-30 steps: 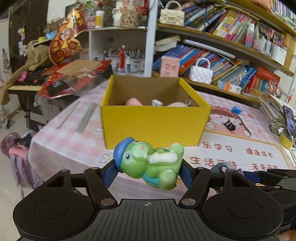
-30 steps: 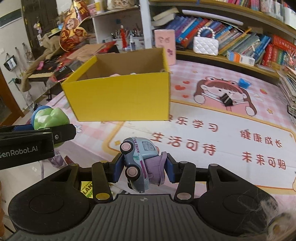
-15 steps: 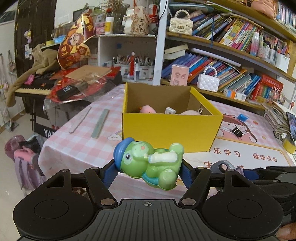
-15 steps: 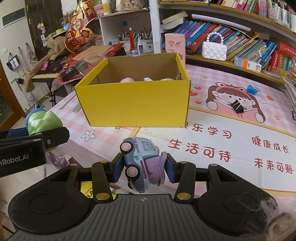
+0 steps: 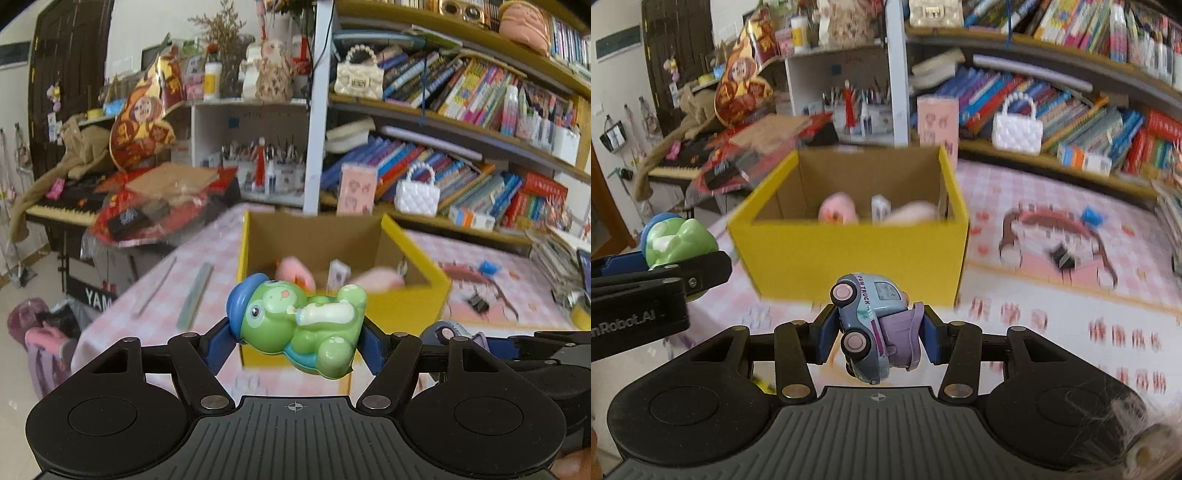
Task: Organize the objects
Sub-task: 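Carry the green plush and grey toy car over the yellow box with both grippers, then open both grippers to drop the plush and toy car into the box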
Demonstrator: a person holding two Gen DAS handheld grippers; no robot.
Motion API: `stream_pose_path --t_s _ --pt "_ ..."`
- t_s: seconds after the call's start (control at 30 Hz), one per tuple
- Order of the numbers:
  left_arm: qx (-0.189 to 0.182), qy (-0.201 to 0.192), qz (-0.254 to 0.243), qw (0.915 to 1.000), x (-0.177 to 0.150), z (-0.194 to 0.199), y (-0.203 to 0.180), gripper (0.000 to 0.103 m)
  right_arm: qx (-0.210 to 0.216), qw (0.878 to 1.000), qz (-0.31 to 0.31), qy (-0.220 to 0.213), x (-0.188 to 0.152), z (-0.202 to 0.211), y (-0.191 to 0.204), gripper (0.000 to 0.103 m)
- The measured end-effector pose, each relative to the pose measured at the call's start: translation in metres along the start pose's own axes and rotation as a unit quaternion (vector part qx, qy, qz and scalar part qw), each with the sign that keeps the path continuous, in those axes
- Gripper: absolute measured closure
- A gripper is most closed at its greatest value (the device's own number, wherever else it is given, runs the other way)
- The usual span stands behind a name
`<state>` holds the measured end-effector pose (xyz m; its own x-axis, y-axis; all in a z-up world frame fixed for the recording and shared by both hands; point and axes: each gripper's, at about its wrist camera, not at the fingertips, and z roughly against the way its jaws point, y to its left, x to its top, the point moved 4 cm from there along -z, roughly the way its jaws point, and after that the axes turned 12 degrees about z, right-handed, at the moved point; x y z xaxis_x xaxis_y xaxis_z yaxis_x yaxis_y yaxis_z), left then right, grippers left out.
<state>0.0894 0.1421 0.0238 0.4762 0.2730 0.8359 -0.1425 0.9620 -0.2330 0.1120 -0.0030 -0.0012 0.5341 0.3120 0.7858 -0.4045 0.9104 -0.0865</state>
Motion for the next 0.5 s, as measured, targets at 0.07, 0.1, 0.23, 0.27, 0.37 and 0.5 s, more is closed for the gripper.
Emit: stream_pose_path --t_s 0.07,0.1,0.23,0.27,0.37,0.5 --pt "0.005 -0.017 0.002 0.9998 0.012 -0.008 -0.004 0.033 -0.002 1.0 0.006 -0.018 0.013 -0.004 -0.005 0.059" --pt "0.008 -0.022 0.006 0.9997 0.019 -0.012 -0.005 0.033 -0.003 1.0 0.012 -0.028 0.021 -0.007 -0.009 0.059" --pt "0.017 -0.034 0.02 0.9991 0.038 -0.032 -0.011 0.033 -0.008 0.998 0.035 -0.054 0.047 -0.024 -0.021 0.059" --pt "0.02 -0.033 0.015 0.9991 0.041 -0.04 -0.013 0.033 -0.008 0.997 0.039 -0.06 0.053 -0.03 -0.025 0.059" --pt "0.037 -0.02 0.005 0.9991 0.043 -0.062 -0.018 0.033 -0.009 0.997 0.05 -0.056 0.064 -0.053 -0.033 0.059" --pt "0.058 -0.004 -0.008 0.9983 0.04 -0.089 -0.023 0.032 0.005 0.997 0.072 -0.039 0.067 -0.084 -0.038 0.059"
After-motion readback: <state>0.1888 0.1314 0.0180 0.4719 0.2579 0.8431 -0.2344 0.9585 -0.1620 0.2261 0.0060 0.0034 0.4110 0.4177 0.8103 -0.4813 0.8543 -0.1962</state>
